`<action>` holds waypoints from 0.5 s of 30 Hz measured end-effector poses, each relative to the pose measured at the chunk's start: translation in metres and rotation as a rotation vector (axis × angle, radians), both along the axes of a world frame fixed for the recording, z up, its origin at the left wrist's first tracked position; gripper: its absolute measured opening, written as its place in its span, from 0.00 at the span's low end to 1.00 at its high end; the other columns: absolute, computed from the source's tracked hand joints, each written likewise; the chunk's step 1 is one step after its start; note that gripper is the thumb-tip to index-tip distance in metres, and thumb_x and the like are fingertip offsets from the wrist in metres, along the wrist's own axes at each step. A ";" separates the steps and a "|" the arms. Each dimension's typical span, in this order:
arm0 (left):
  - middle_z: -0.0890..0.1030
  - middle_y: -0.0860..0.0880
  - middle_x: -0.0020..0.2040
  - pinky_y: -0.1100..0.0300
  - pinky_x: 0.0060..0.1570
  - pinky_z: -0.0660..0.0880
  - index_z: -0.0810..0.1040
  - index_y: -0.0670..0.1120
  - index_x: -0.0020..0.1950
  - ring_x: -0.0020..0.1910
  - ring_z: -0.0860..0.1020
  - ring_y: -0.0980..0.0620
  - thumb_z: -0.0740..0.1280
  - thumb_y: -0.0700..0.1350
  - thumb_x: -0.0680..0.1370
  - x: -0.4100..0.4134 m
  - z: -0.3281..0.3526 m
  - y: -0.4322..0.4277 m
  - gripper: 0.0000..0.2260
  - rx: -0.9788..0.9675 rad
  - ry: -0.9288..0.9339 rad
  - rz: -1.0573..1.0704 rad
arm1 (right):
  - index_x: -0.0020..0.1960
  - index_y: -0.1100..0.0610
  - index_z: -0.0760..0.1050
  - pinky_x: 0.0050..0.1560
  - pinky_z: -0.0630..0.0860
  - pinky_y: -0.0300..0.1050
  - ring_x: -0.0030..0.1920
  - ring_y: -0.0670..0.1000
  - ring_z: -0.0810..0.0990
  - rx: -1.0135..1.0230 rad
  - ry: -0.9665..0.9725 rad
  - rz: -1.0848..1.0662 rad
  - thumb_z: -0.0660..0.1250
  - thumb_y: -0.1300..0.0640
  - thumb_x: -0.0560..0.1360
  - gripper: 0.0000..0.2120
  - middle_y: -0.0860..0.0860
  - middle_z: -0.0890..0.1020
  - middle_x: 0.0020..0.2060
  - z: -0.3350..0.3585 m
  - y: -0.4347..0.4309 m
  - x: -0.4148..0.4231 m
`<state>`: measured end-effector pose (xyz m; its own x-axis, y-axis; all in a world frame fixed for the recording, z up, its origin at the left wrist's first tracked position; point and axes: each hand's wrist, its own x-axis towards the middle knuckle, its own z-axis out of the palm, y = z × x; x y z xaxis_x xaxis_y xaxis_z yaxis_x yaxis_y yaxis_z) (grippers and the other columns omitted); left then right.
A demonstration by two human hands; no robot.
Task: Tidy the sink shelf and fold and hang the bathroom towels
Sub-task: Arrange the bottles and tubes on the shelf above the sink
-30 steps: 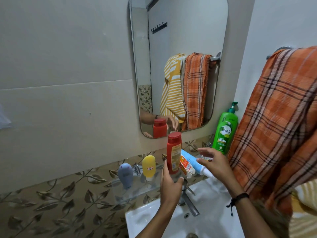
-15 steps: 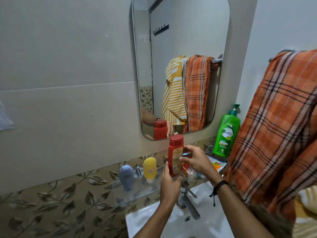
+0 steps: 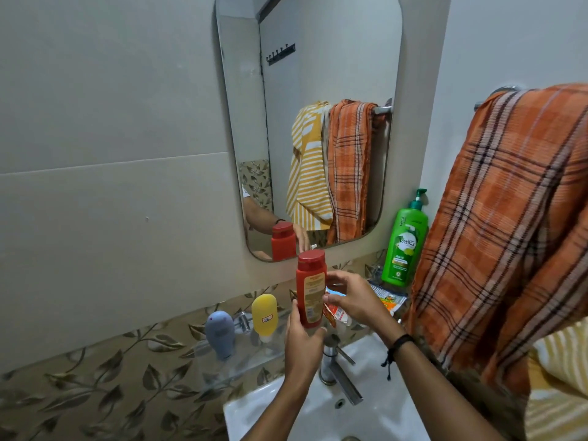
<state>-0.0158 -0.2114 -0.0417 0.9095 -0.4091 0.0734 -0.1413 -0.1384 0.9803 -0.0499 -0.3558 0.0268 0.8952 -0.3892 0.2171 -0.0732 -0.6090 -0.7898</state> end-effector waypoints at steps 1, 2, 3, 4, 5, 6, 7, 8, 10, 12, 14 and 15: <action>0.76 0.53 0.71 0.47 0.66 0.76 0.60 0.56 0.80 0.66 0.76 0.53 0.70 0.36 0.74 0.000 0.001 0.001 0.38 -0.002 -0.006 0.001 | 0.65 0.54 0.78 0.67 0.75 0.47 0.62 0.46 0.80 -0.011 0.012 -0.010 0.75 0.63 0.73 0.22 0.47 0.83 0.61 0.001 -0.005 -0.005; 0.76 0.54 0.70 0.49 0.66 0.76 0.60 0.57 0.80 0.65 0.76 0.54 0.70 0.36 0.73 0.000 0.000 0.003 0.38 -0.013 -0.010 0.002 | 0.66 0.54 0.78 0.67 0.74 0.46 0.62 0.45 0.79 -0.039 0.028 -0.042 0.76 0.63 0.72 0.23 0.48 0.82 0.62 0.001 -0.011 -0.010; 0.75 0.55 0.71 0.51 0.66 0.75 0.60 0.56 0.80 0.65 0.76 0.56 0.70 0.36 0.73 0.000 -0.001 0.004 0.38 -0.020 -0.008 0.004 | 0.66 0.53 0.78 0.67 0.74 0.45 0.62 0.45 0.79 -0.086 0.053 -0.095 0.76 0.61 0.72 0.24 0.47 0.82 0.63 0.001 -0.017 -0.017; 0.73 0.56 0.72 0.52 0.67 0.73 0.58 0.55 0.81 0.66 0.74 0.56 0.70 0.36 0.74 -0.001 -0.001 0.005 0.39 -0.024 -0.005 0.009 | 0.66 0.51 0.78 0.65 0.74 0.44 0.62 0.45 0.79 -0.142 0.084 -0.157 0.77 0.59 0.71 0.24 0.46 0.81 0.62 0.000 -0.023 -0.027; 0.70 0.55 0.74 0.52 0.70 0.71 0.56 0.54 0.82 0.69 0.72 0.55 0.70 0.35 0.74 -0.003 -0.003 0.006 0.40 -0.031 0.001 0.024 | 0.65 0.50 0.78 0.63 0.75 0.44 0.62 0.46 0.79 -0.193 0.124 -0.212 0.77 0.58 0.70 0.24 0.45 0.82 0.61 -0.003 -0.028 -0.037; 0.66 0.55 0.77 0.52 0.72 0.68 0.53 0.53 0.82 0.73 0.69 0.54 0.70 0.35 0.75 -0.006 -0.005 0.008 0.42 -0.038 0.004 0.037 | 0.65 0.48 0.78 0.60 0.75 0.44 0.61 0.47 0.79 -0.235 0.167 -0.249 0.77 0.56 0.69 0.25 0.45 0.82 0.60 -0.005 -0.031 -0.047; 0.62 0.56 0.79 0.53 0.74 0.66 0.52 0.54 0.83 0.75 0.66 0.54 0.70 0.34 0.75 -0.010 -0.008 0.008 0.43 -0.051 -0.001 0.048 | 0.65 0.47 0.77 0.59 0.75 0.45 0.61 0.48 0.79 -0.272 0.218 -0.268 0.77 0.54 0.69 0.26 0.44 0.81 0.60 -0.009 -0.034 -0.057; 0.60 0.58 0.79 0.57 0.73 0.64 0.52 0.54 0.83 0.76 0.64 0.54 0.69 0.32 0.75 -0.016 -0.009 0.009 0.42 -0.065 -0.011 0.061 | 0.66 0.46 0.76 0.58 0.75 0.45 0.61 0.48 0.79 -0.312 0.268 -0.271 0.77 0.53 0.68 0.27 0.44 0.81 0.61 -0.014 -0.035 -0.065; 0.61 0.61 0.75 0.64 0.71 0.61 0.56 0.55 0.81 0.74 0.64 0.58 0.67 0.30 0.75 -0.030 -0.009 0.012 0.40 -0.098 -0.034 0.093 | 0.68 0.44 0.72 0.57 0.75 0.46 0.61 0.49 0.78 -0.406 0.330 -0.267 0.77 0.49 0.68 0.30 0.43 0.79 0.61 -0.025 -0.032 -0.077; 0.65 0.61 0.73 0.72 0.66 0.65 0.63 0.58 0.76 0.69 0.68 0.65 0.66 0.28 0.75 -0.042 -0.010 0.012 0.37 -0.135 -0.065 0.111 | 0.68 0.43 0.70 0.54 0.75 0.47 0.60 0.51 0.79 -0.475 0.328 -0.297 0.76 0.48 0.69 0.30 0.43 0.79 0.61 -0.034 -0.029 -0.083; 0.71 0.59 0.71 0.74 0.61 0.70 0.68 0.62 0.69 0.65 0.73 0.68 0.66 0.27 0.74 -0.049 -0.015 0.010 0.35 -0.130 -0.150 0.110 | 0.66 0.42 0.69 0.50 0.77 0.48 0.56 0.52 0.80 -0.510 0.288 -0.329 0.73 0.52 0.70 0.27 0.45 0.80 0.58 -0.040 -0.028 -0.083; 0.73 0.60 0.69 0.70 0.62 0.72 0.69 0.64 0.67 0.65 0.74 0.66 0.67 0.28 0.74 -0.052 -0.018 0.008 0.34 -0.109 -0.197 0.096 | 0.65 0.42 0.70 0.48 0.77 0.49 0.55 0.53 0.80 -0.503 0.267 -0.344 0.70 0.54 0.70 0.25 0.46 0.81 0.56 -0.042 -0.028 -0.083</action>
<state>-0.0676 -0.2032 -0.0598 0.9077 -0.3013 0.2920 -0.3222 -0.0549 0.9451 -0.1332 -0.3838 -0.0148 0.7863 -0.5713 0.2353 -0.4827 -0.8058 -0.3431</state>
